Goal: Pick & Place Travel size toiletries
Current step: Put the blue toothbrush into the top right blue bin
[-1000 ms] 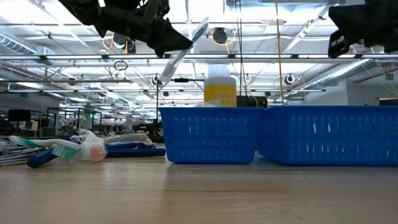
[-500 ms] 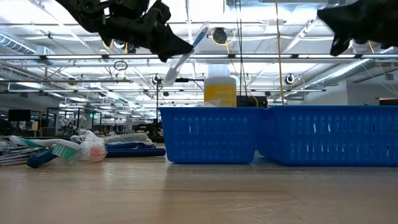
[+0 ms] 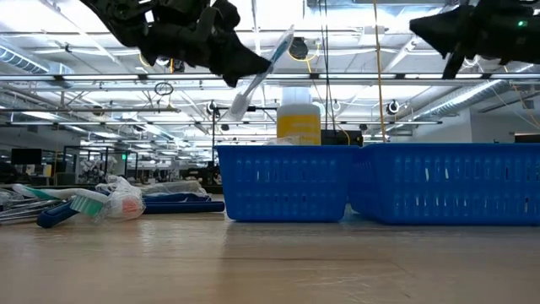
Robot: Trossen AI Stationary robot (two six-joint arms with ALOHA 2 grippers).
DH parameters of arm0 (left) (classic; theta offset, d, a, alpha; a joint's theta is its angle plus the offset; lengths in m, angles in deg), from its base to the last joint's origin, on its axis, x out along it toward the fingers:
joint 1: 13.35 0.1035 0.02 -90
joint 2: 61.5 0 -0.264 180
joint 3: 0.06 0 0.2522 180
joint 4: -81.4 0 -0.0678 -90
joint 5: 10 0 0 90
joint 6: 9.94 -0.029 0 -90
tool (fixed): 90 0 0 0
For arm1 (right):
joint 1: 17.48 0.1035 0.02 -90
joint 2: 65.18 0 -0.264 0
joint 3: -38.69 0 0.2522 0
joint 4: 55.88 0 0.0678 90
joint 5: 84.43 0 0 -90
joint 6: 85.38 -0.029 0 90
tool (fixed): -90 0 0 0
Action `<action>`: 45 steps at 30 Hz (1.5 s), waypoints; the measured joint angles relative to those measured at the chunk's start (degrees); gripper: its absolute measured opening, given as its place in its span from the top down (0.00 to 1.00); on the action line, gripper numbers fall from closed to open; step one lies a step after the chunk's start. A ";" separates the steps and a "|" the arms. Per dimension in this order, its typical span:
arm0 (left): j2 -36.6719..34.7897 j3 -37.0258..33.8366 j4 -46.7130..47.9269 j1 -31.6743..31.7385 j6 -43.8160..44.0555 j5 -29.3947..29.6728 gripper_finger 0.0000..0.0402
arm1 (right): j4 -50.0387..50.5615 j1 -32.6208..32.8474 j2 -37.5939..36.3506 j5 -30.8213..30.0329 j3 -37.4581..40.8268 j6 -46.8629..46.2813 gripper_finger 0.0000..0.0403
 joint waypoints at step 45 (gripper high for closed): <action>-0.09 0.02 -2.74 -2.71 2.17 3.37 0.95 | -9.14 -12.29 63.13 21.23 -39.73 -1.38 0.83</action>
